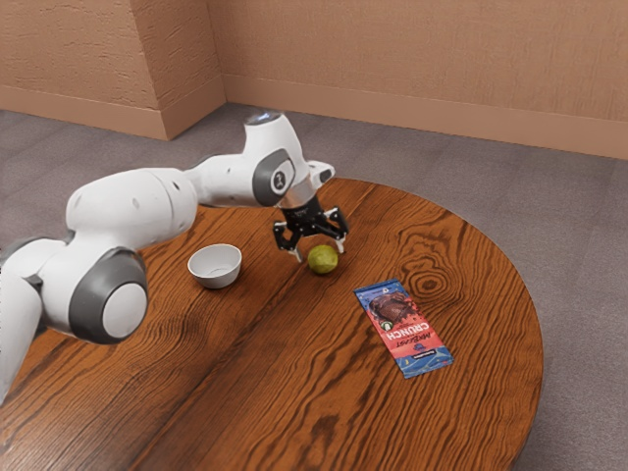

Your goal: Place the pear in the bowl.

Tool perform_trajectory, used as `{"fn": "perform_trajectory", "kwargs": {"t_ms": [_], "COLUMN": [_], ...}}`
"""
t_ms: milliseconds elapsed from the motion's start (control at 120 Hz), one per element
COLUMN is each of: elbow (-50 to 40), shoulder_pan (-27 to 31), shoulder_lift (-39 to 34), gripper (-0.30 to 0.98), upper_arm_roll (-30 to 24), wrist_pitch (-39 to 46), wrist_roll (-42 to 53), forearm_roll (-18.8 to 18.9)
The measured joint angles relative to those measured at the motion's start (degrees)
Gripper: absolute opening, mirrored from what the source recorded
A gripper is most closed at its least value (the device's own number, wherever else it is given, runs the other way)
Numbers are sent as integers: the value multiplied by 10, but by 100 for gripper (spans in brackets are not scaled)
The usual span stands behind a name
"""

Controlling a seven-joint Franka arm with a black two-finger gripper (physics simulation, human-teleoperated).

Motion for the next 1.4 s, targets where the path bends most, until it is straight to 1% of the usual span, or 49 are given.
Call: {"fn": "perform_trajectory", "kwargs": {"t_ms": [167,533,583,758,867,1100,1200,1275,1342,1400], "elbow": [7,22,22,21,21,15,-9,-49,-91,-129], "shoulder_pan": [3,4,7,11,11,12,12,16,29,47], "shoulder_lift": [11,28,31,37,36,23,-1,-37,-74,-107], "gripper": [69,67,64,47,39,18,11,7,5,7], "upper_arm_roll": [-6,-10,-11,-14,-18,-19,-19,-18,-17,-17], "wrist_pitch": [10,33,36,43,45,42,40,39,38,37], "wrist_roll": [28,69,73,85,90,89,86,82,77,74], "forearm_roll": [8,11,11,9,9,17,18,16,16,16]}}
